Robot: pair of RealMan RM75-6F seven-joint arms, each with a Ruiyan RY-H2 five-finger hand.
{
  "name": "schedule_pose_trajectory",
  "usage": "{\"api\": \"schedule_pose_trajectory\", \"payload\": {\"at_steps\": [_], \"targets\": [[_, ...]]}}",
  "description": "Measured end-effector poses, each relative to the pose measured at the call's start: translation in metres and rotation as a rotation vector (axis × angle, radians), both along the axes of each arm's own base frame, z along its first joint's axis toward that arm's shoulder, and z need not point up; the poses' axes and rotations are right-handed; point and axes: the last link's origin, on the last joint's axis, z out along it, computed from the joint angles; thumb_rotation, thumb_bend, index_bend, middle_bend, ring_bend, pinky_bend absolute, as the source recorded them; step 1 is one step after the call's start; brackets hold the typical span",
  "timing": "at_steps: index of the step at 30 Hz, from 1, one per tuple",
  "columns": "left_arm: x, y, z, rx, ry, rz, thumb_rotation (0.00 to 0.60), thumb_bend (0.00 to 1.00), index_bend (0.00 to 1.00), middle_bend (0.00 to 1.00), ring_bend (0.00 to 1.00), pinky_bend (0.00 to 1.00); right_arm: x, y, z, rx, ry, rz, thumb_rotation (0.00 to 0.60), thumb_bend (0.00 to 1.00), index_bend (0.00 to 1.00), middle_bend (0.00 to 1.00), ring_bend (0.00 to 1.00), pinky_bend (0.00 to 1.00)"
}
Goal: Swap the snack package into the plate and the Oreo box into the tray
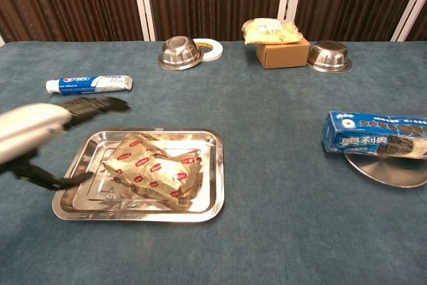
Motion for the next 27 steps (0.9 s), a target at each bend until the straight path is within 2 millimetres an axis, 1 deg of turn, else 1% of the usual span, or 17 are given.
{"api": "schedule_pose_trajectory", "payload": {"at_steps": [2,4,8,11,12,15,16,17,19,20,22,24,27], "targets": [[0.013,0.005,-0.016,-0.038,0.015,-0.018,0.6,0.36,0.0,0.0,0.0,0.07,-0.001,-0.001,0.001,-0.002,-0.002,-0.006,0.6,0.26,0.0,0.0,0.0,0.0],[0.021,0.008,-0.025,-0.052,0.023,-0.029,0.6,0.36,0.0,0.0,0.0,0.07,-0.001,-0.001,0.001,-0.002,-0.002,-0.007,0.6,0.26,0.0,0.0,0.0,0.0],[0.024,0.011,-0.031,-0.059,0.044,-0.034,0.6,0.36,0.0,0.0,0.0,0.08,-0.002,-0.002,0.002,0.002,-0.002,-0.012,0.6,0.26,0.0,0.0,0.0,0.0],[0.024,0.014,-0.043,-0.084,0.081,-0.023,0.6,0.36,0.01,0.01,0.01,0.14,-0.003,-0.003,0.002,0.003,-0.001,-0.018,0.6,0.26,0.0,0.0,0.0,0.0],[0.023,0.015,-0.046,-0.088,0.092,-0.019,0.6,0.36,0.03,0.03,0.04,0.18,-0.003,-0.003,0.002,0.003,0.0,-0.02,0.6,0.26,0.0,0.0,0.0,0.0],[0.024,0.02,-0.053,-0.074,0.099,-0.022,0.6,0.35,0.19,0.16,0.16,0.25,-0.003,-0.003,0.002,0.0,-0.002,-0.023,0.6,0.26,0.0,0.0,0.0,0.0],[0.025,0.021,-0.054,-0.066,0.096,-0.024,0.6,0.35,0.26,0.22,0.2,0.28,-0.003,-0.003,0.003,-0.002,-0.003,-0.024,0.6,0.26,0.0,0.0,0.0,0.0],[0.025,0.024,-0.053,-0.058,0.091,-0.024,0.6,0.36,0.31,0.27,0.24,0.32,-0.003,-0.003,0.003,-0.004,-0.004,-0.025,0.6,0.26,0.0,0.0,0.0,0.0],[0.024,0.028,-0.055,-0.057,0.09,-0.019,0.6,0.36,0.46,0.45,0.39,0.47,-0.003,-0.004,0.003,-0.006,-0.005,-0.028,0.6,0.26,0.0,0.0,0.0,0.0],[0.022,0.03,-0.057,-0.063,0.095,-0.014,0.6,0.37,0.54,0.54,0.47,0.58,-0.003,-0.004,0.004,-0.006,-0.005,-0.029,0.6,0.26,0.0,0.0,0.0,0.0],[0.022,0.031,-0.06,-0.073,0.091,-0.008,0.6,0.39,0.66,0.67,0.59,0.74,-0.003,-0.004,0.003,-0.004,-0.004,-0.032,0.6,0.26,0.0,0.0,0.0,0.0],[0.024,0.033,-0.061,-0.065,0.061,-0.006,0.6,0.4,0.71,0.72,0.64,0.79,-0.003,-0.004,0.003,-0.002,-0.004,-0.034,0.6,0.26,0.0,0.0,0.0,0.0],[0.03,0.041,-0.056,-0.014,-0.003,-0.024,0.6,0.41,0.74,0.74,0.66,0.82,-0.004,-0.004,0.003,0.0,-0.005,-0.038,0.6,0.26,0.0,0.0,0.0,0.0]]}}
